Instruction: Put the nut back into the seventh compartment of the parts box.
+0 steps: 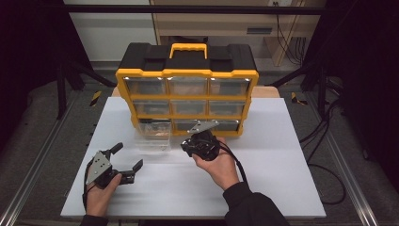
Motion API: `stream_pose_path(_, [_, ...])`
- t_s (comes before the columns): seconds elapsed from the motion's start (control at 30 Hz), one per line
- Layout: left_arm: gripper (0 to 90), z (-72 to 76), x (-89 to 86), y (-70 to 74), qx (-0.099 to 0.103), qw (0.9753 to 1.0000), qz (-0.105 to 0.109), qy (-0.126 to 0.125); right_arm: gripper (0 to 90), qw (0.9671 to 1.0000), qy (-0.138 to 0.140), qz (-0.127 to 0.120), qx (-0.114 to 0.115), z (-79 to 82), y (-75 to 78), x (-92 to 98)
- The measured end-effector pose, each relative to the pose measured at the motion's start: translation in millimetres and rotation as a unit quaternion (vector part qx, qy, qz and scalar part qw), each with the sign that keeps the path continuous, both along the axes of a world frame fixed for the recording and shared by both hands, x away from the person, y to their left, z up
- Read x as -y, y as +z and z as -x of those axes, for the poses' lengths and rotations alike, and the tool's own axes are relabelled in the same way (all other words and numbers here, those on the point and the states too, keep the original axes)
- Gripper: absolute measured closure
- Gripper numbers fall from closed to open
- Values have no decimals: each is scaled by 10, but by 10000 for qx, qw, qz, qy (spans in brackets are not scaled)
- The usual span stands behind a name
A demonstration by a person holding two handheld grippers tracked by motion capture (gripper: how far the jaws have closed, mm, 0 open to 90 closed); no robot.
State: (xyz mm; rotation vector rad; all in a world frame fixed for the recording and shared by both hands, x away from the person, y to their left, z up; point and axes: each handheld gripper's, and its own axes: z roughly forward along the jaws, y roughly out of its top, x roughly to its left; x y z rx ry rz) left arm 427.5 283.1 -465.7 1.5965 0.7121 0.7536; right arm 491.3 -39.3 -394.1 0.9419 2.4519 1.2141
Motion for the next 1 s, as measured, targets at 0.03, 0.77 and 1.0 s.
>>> stream_pose_path(0.03, [24,0,0,0,-1,10000,-5,-2,698,10000,-12,-2,-7,-3,5,-6])
stream_pose_path(0.77, [23,0,1,1,-3,10000,13,-9,699,9996,-23,-180,209,-37,215,-69])
stream_pose_path(1.0, [23,0,0,0,-5,10000,19,-4,699,9993,-56,-286,253,-47,275,-72])
